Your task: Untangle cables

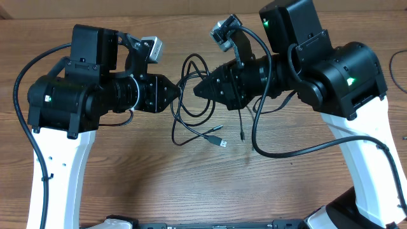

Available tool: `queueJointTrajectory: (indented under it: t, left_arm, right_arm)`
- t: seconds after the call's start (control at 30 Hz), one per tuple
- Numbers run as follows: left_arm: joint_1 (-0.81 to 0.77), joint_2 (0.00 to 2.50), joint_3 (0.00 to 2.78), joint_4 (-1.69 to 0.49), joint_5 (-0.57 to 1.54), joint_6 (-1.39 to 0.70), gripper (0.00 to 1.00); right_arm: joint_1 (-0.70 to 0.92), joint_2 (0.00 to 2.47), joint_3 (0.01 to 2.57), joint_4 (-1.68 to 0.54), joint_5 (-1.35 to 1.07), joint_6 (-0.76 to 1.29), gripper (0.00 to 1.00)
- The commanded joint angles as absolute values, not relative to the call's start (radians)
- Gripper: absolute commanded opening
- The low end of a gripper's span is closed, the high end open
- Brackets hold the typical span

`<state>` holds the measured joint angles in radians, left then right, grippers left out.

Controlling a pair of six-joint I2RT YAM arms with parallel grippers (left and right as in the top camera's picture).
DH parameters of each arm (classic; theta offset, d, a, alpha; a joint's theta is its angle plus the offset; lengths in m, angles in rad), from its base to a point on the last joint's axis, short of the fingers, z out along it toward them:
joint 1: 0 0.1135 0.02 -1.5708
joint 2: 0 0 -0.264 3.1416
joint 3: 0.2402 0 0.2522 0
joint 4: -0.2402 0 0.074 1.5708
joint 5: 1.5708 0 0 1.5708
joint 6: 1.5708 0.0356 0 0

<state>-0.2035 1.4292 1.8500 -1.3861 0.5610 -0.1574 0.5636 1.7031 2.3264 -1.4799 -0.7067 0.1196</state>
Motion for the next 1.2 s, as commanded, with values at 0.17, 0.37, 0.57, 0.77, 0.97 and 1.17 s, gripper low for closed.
queueJointTrajectory:
  t: [0.17, 0.37, 0.57, 0.77, 0.97, 1.17]
  left_arm:
    - [-0.210, 1.436, 1.846, -1.388, 0.537, -0.149, 0.23]
    - [-0.210, 1.436, 1.846, -1.392, 0.525, -0.149, 0.22]
    - [-0.210, 1.436, 1.846, -1.413, 0.513, -0.125, 0.04]
    - [-0.210, 1.436, 1.846, -1.414, 0.513, -0.127, 0.04]
    - [-0.209, 1.436, 1.846, -1.417, 0.499, -0.127, 0.04]
    - [-0.208, 1.436, 1.846, -1.436, 0.460, -0.127, 0.04]
  right_arm:
    - [0.568, 1.698, 2.344, -1.452, -0.773, 0.131, 0.04]
    - [0.562, 1.698, 2.344, -1.448, -0.739, 0.130, 0.04]
    - [0.510, 1.698, 2.344, -1.436, -0.724, 0.131, 0.04]
    - [0.453, 1.698, 2.344, -1.446, -0.715, 0.130, 0.04]
    - [0.390, 1.698, 2.344, -1.538, -0.433, 0.131, 0.04]
    - [0.303, 1.698, 2.344, -1.557, -0.289, 0.182, 0.04]
